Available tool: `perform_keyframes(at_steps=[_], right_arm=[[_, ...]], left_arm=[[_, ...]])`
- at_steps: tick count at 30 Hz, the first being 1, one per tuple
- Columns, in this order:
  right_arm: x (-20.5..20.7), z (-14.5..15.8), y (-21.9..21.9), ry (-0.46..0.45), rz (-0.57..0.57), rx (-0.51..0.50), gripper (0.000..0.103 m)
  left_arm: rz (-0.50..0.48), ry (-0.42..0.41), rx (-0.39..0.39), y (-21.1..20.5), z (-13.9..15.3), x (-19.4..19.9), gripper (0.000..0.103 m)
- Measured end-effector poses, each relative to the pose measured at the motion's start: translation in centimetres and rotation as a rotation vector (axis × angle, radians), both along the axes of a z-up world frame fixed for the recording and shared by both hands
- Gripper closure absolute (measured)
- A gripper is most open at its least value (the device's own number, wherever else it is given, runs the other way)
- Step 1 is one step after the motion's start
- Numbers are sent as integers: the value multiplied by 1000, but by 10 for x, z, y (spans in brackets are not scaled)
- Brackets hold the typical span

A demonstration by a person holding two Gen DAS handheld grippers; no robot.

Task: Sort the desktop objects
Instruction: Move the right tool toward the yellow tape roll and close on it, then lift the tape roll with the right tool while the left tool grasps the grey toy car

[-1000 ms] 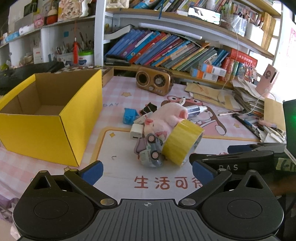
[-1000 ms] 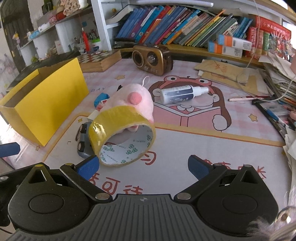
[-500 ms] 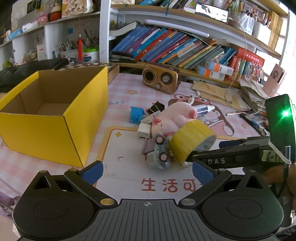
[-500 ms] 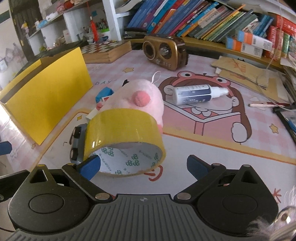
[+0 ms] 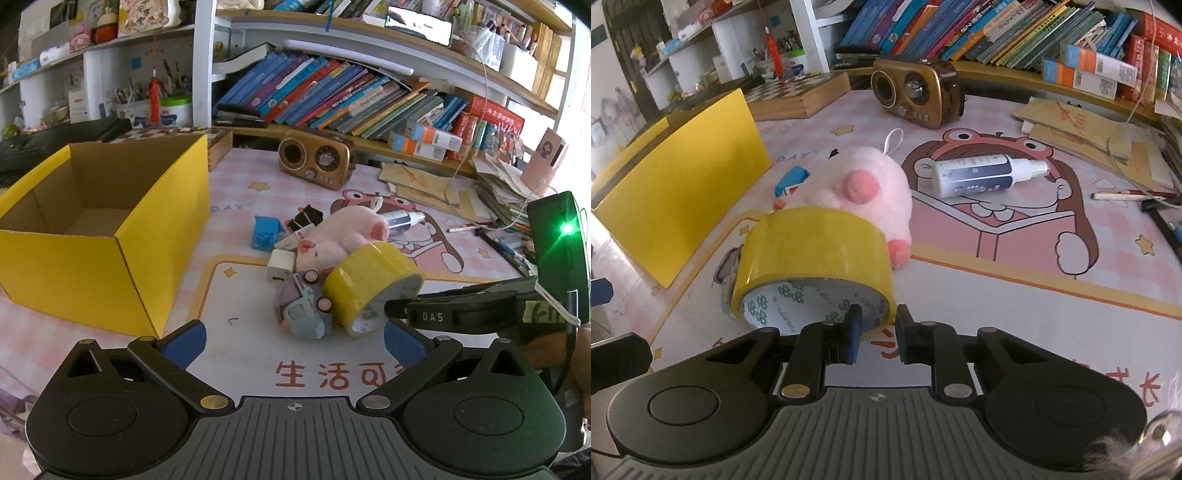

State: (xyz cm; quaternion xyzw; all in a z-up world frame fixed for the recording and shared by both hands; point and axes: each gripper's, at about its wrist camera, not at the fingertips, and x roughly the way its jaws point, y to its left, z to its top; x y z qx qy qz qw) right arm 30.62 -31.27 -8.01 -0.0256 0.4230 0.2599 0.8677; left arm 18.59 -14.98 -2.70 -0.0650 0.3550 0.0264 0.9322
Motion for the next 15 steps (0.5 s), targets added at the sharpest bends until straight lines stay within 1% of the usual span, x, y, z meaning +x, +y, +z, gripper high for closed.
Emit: perform_keyframes(at_steps=[1, 2, 3, 4, 5, 7, 10, 11, 13, 15], right_arm=[[0, 1, 0, -3, 0, -4, 81], [-2, 2, -1, -8, -3, -4, 75], [-3, 4, -2, -11, -6, -1, 57], [-4, 5, -3, -16, -9, 4, 41], [-6, 7, -3, -22, -12, 8, 37], [-10, 10, -3, -31, 2, 16, 33], [-15, 12, 3, -34, 36, 2, 19], [-16, 12, 5, -37, 48, 0, 18], [-19, 13, 10, -49, 71, -3, 10], [-22, 12, 15, -67, 90, -11, 7]], left_arm=[[-1, -1, 1, -1, 0, 0, 0], [-2, -2, 1, -1, 0, -1, 0], [0, -3, 0, -1, 0, -1, 0], [3, -3, -1, 0, 0, -1, 0], [6, -3, -2, 1, 0, -2, 0], [16, -2, -7, 3, 0, -3, 0], [36, 1, -13, 7, -1, -6, 0], [41, 1, -13, 8, -1, -7, 0], [50, 1, -12, 10, 0, -8, 0], [61, 3, -3, 12, 1, -9, 0]])
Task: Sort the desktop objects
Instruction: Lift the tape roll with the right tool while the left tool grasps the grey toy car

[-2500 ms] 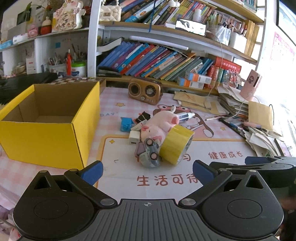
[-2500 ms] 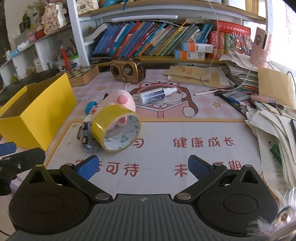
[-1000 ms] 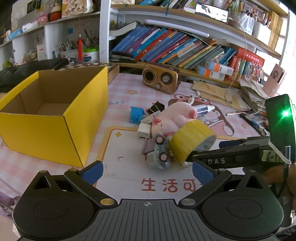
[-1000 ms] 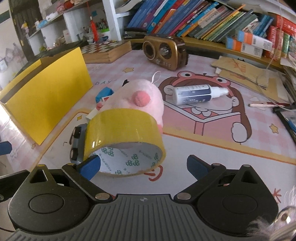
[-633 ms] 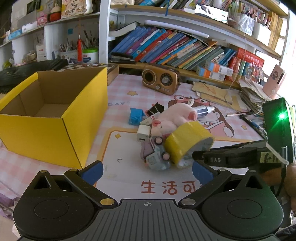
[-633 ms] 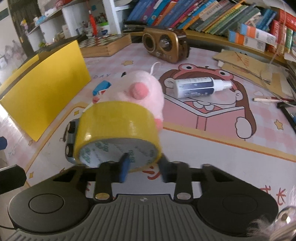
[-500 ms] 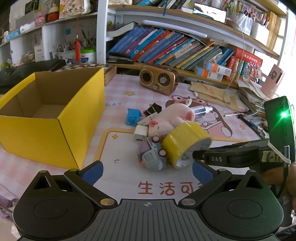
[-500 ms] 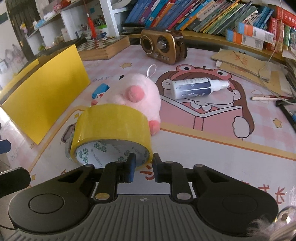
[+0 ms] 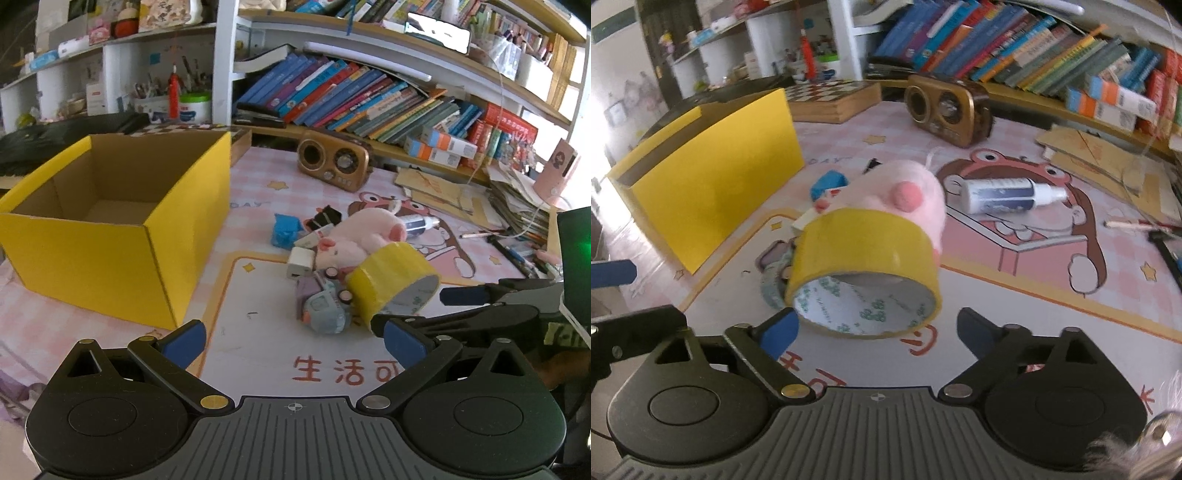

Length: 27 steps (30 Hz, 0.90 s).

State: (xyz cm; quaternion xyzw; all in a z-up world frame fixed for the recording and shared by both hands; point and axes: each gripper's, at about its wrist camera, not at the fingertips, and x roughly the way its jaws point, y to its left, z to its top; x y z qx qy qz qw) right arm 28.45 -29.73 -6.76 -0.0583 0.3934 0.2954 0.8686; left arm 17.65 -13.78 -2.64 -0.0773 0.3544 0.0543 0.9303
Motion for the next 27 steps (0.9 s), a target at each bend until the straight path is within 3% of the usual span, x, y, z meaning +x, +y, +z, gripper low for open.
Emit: perform_keyframes(at_steps=[6, 9, 12, 17, 23, 27], right_arm=[[7, -5, 13, -35, 12, -9, 5], [11, -5, 16, -34, 9, 1, 12], [14, -2, 13, -26, 2, 15, 13], [6, 17, -10, -81, -89, 51, 13], [3, 30, -45, -43, -246, 101, 13], [0, 32, -56, -40, -282, 114, 13]], left_arm=[[18, 0, 4, 5, 1, -3, 0], [7, -2, 8, 4, 1, -1, 0], [-15, -8, -13, 4, 0, 3, 0], [-62, -9, -36, -2, -5, 17, 0], [-115, -7, -2, -15, -20, 44, 2], [-118, 22, 10, -21, -34, 58, 8]])
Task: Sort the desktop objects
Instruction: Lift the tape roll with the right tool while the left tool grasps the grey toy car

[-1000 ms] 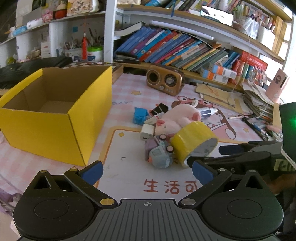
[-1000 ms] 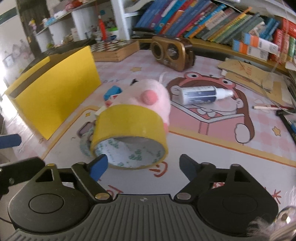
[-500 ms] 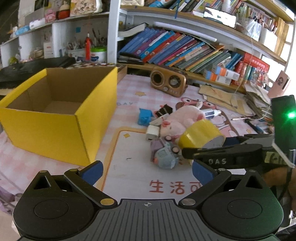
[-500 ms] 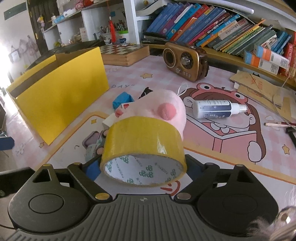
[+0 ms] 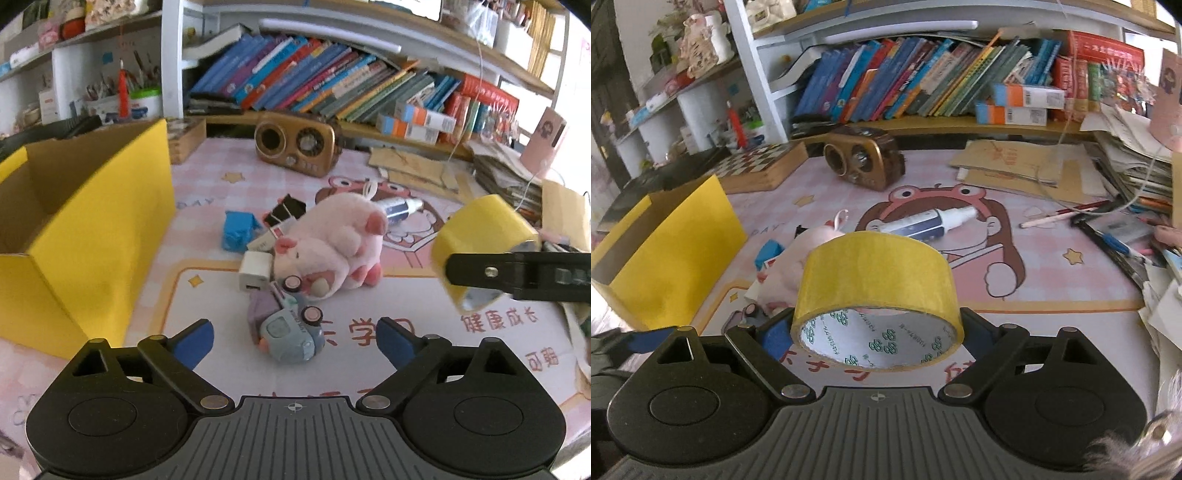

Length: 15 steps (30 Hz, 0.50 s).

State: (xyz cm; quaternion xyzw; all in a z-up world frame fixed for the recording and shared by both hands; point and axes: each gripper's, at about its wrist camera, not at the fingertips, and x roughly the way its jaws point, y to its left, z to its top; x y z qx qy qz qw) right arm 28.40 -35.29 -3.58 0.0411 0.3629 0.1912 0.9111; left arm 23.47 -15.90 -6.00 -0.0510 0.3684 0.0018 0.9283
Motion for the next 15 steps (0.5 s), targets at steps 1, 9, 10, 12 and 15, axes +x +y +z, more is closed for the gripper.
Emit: perform_keyframes(at_steps=[1, 9, 10, 12, 15], right_arm=[[-2, 0, 0, -3, -2, -3, 13], [-7, -4, -6, 10, -14, -7, 13], [-7, -5, -6, 11, -13, -8, 13], [-7, -5, -6, 12, -9, -9, 13], [-7, -6, -6, 17, -2, -11, 13]], left_arm=[[2, 2, 6, -1, -2, 3, 10], [11, 19, 43, -7, -15, 19, 23], [11, 22, 50, -8, -17, 21, 27], [12, 26, 59, -9, -19, 25, 33], [22, 32, 78, -10, -23, 30, 40]])
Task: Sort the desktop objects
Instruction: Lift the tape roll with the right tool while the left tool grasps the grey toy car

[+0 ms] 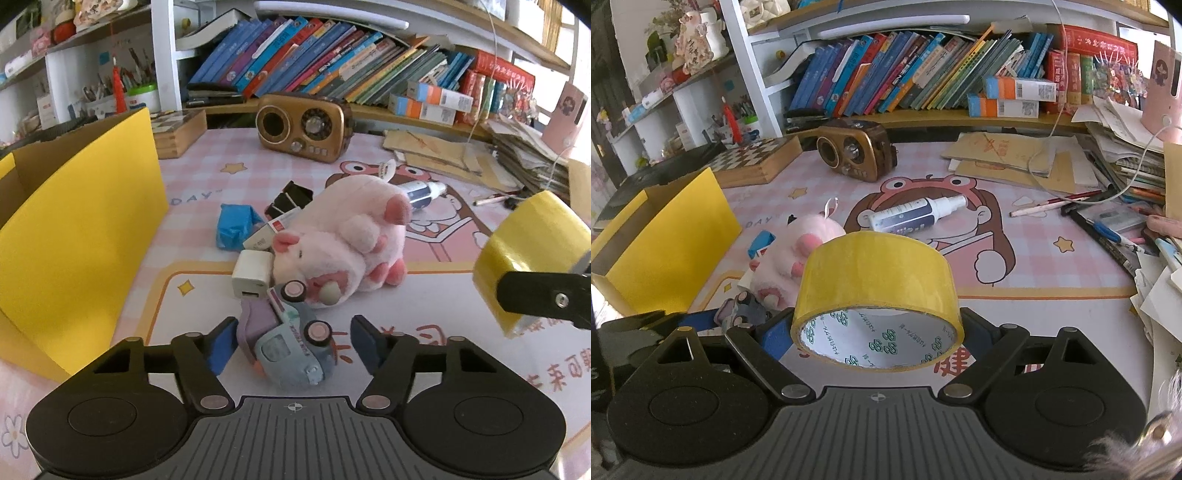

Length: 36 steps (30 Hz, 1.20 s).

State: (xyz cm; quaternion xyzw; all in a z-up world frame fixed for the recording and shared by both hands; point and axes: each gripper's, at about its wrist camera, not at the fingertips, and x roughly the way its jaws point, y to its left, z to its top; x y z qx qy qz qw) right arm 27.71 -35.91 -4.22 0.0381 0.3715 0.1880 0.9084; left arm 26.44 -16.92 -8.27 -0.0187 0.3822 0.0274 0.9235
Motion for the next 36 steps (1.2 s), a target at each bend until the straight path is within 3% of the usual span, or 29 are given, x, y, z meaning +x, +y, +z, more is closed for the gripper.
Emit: perform_keyframes(at_steps=[2, 9, 26, 36], right_arm=[[0, -1, 1, 5, 4, -3, 13], [-1, -3, 3, 14, 17, -13, 13], [-27, 17, 25, -28, 78, -33, 13], [-61, 28, 53, -57, 86, -55, 13]], left_arm=[[9, 16, 6, 1, -4, 3, 52], [27, 27, 4, 1, -3, 1, 53], [-5, -181, -41, 26, 75, -71, 53], [-24, -198, -56, 54, 82, -110, 53]])
